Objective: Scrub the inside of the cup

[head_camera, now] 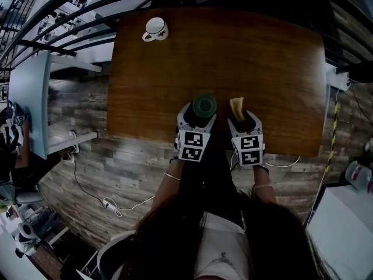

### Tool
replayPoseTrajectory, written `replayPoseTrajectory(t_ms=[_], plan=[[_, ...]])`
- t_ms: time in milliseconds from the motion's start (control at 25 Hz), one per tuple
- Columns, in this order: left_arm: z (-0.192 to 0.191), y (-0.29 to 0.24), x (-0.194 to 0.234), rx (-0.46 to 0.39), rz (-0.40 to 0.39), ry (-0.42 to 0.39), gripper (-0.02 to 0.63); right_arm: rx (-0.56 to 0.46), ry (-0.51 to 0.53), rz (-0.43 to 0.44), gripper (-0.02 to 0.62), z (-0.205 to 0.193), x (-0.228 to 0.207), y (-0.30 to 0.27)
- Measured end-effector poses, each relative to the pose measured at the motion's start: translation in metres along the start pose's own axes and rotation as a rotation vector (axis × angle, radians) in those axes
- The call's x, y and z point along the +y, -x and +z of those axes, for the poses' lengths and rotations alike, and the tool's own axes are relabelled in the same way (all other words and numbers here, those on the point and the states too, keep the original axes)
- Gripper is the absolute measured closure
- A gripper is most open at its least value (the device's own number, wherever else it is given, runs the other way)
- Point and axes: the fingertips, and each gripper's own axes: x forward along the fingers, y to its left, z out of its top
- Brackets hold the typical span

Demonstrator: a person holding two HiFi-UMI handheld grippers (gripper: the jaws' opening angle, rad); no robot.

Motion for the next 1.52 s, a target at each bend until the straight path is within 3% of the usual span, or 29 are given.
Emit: replayPoseTrajectory(t_ms=[960,1280,1520], plan=[[-0.003,-0.028,0.009,0.019,0.061,-0.086,0.241,0.085,-0.024,-0.005,0.346,-0.004,0.002,-0.019],[-0.007,-0.026,0.004,0.047,0.033,-0.150,0.262,0.092,0.022,-0.040,0.482,-0.005,0.000,-0.015],[-0.010,-0.019,-0.001,0.043,0.001,-0.130,0.265,0.083,-0.014,-0.032,0.505,-0.011,0.003,-0.012]])
